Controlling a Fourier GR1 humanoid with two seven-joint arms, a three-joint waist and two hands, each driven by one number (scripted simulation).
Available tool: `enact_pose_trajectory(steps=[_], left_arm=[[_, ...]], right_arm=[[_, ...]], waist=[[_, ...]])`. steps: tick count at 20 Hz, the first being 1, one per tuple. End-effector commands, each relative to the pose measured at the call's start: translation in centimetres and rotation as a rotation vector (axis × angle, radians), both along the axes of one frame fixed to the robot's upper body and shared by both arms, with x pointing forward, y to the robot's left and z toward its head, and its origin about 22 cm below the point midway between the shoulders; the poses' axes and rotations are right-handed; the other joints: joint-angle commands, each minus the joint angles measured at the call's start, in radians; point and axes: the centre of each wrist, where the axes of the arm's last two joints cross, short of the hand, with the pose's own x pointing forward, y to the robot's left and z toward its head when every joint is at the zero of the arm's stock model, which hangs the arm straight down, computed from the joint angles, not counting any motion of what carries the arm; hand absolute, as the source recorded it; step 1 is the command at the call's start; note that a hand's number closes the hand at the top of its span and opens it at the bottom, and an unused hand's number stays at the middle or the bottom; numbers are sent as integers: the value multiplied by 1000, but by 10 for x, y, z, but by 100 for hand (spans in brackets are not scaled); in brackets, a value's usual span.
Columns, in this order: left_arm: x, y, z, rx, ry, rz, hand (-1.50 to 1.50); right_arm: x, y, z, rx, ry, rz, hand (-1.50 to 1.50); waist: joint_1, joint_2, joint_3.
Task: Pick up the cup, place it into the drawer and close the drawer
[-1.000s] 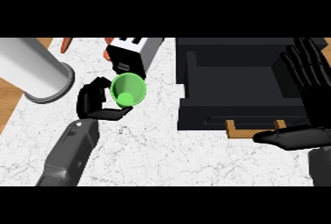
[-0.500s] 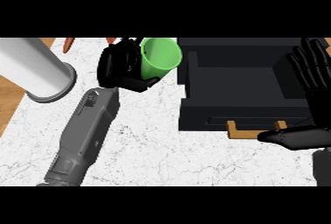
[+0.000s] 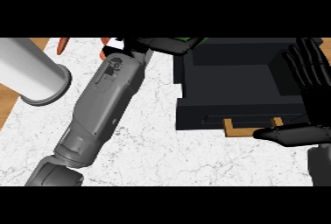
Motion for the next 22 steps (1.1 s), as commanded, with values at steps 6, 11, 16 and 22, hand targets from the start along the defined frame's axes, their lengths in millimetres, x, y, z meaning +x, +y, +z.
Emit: enact_pose_trajectory(steps=[6, 11, 16, 22], left_arm=[[12, -38, 14, 151, 174, 92, 150], [10, -36, -18, 234, 259, 102, 150], [9, -36, -31, 364, 328, 29, 150], [6, -34, -43, 394, 331, 4, -150]], right_arm=[[4, 2, 22, 5, -23, 43, -150], [7, 9, 13, 3, -40, 96, -150], [18, 23, 17, -2, -44, 128, -150], [24, 22, 15, -20, -55, 163, -150]], waist=[[-56, 17, 0], [-100, 25, 1], [-140, 40, 2], [-167, 49, 2]])
